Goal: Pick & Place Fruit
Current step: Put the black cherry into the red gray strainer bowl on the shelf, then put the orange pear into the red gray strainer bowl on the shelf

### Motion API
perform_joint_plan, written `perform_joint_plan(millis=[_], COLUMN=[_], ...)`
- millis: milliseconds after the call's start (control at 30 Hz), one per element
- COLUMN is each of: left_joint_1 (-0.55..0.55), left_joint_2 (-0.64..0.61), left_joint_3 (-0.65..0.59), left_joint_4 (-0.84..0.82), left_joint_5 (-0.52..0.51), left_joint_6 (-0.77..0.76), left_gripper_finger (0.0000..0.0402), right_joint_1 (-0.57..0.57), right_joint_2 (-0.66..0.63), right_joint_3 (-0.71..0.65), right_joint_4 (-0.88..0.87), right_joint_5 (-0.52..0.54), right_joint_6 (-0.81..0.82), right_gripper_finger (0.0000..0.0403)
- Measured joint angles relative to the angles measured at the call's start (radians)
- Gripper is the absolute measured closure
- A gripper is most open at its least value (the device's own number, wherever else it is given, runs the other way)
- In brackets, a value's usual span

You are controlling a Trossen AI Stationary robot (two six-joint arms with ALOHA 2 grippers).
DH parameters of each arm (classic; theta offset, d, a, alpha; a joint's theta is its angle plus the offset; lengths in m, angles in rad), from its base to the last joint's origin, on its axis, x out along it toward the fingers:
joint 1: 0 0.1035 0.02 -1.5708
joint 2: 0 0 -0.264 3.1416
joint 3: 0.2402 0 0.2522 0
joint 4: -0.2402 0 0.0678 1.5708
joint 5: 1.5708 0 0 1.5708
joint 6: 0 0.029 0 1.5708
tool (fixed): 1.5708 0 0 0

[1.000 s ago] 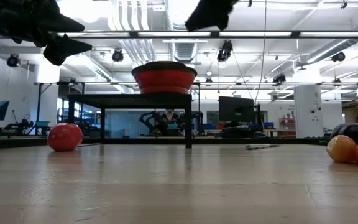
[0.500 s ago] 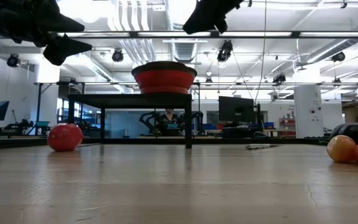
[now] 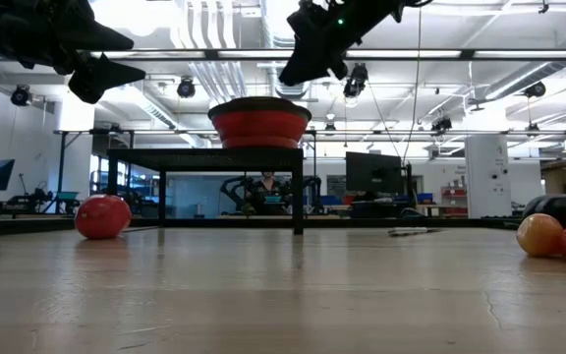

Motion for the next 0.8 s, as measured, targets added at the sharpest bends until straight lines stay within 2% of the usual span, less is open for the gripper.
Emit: perform_joint_plan(millis=[133,533,800], left_joint_1=[0.000,0.000,0.000], left_joint_2=[0.000,0.000,0.000], left_joint_3=[0.000,0.000,0.000], left_joint_4=[0.000,0.000,0.000], left_joint_5=[0.000,0.000,0.000], left_joint_6=[0.000,0.000,0.000], left_gripper_finger=[0.0090,0.0090,0.0090], right_joint_1=[0.001,0.001,0.027], right_joint_2=[0.000,-0.010,-0.059], right_joint_3=[0.000,0.000,0.054], right_joint_4=[0.002,0.009,-0.168], right_joint_5=[0.002,0.002,0.002], right_joint_6=[-0.023,-0.044,-0.054], right_gripper_finger=[0.0268,0.0157,0.0129])
